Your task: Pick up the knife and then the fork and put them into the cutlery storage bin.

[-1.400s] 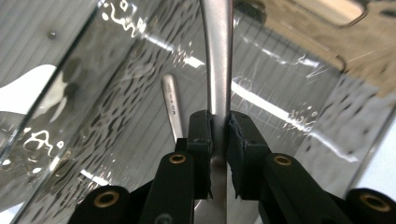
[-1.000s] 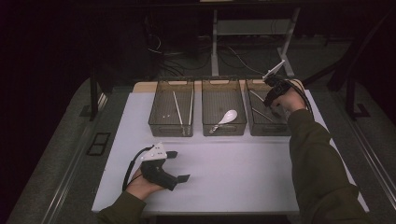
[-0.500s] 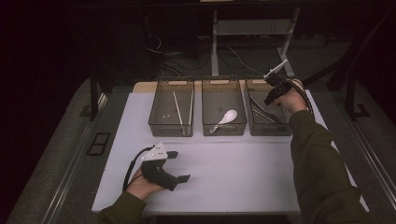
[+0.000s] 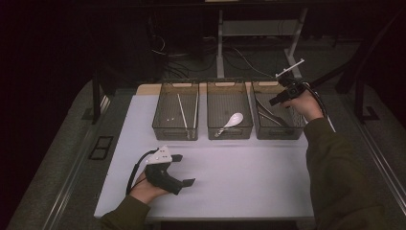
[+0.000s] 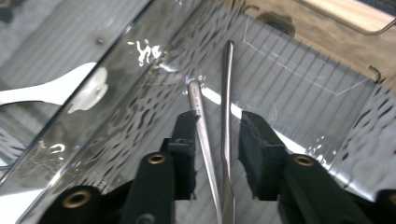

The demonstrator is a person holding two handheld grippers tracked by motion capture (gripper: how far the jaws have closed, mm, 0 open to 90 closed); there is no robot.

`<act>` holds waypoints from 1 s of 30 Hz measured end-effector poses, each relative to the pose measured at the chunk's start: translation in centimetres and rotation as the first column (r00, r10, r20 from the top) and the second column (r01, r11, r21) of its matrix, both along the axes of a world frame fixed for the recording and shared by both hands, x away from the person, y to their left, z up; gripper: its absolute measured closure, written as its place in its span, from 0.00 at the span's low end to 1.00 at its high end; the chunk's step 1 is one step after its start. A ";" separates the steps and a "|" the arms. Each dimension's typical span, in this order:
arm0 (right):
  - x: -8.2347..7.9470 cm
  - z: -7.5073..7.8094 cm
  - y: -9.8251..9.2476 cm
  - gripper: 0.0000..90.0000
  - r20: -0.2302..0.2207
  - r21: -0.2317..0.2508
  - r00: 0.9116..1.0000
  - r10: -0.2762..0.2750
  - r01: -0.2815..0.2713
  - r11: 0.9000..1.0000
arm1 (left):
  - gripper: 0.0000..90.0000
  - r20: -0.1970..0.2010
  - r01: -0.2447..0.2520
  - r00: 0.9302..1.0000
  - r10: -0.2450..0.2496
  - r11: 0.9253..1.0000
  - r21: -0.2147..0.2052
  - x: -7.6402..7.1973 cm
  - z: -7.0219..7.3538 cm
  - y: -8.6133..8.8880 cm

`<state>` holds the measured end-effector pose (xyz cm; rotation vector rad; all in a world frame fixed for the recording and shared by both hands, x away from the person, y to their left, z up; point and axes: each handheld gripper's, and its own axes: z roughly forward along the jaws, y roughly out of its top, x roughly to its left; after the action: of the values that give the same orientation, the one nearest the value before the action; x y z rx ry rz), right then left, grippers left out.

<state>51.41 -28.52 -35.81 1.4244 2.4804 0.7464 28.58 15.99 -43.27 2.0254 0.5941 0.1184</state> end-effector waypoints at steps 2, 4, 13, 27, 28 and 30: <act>-0.5 0.1 -0.2 0.67 0.011 0.013 1.000 0.005 -0.005 1.000 | 0.00 0.000 0.008 1.000 -0.008 1.000 0.010 0.0 0.0 -0.1; -0.9 0.2 -0.4 0.64 0.024 0.020 1.000 0.012 -0.012 1.000 | 0.00 0.004 0.010 1.000 -0.010 1.000 0.012 0.1 0.1 -0.1; -2.2 0.0 -0.8 0.49 0.068 0.073 0.997 0.029 -0.034 0.997 | 0.00 0.002 0.015 1.000 -0.015 1.000 0.016 0.1 0.3 0.2; -5.0 -0.8 -0.9 0.35 0.148 0.132 0.988 0.035 -0.055 0.990 | 0.00 -0.001 0.003 1.000 -0.003 1.000 0.018 0.1 0.2 0.9; -5.2 -0.9 -1.0 0.34 0.160 0.138 0.987 0.033 -0.056 0.989 | 0.00 0.000 0.001 1.000 -0.001 1.000 0.015 0.0 0.2 0.9; -5.6 -0.9 -1.0 0.32 0.183 0.149 0.983 0.029 -0.057 0.987 | 0.00 0.000 -0.003 1.000 0.003 1.000 0.011 0.0 0.3 1.0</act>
<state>45.77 -29.57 -36.71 1.2896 2.3653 1.0473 28.56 16.95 -43.01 2.0352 0.5975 0.1238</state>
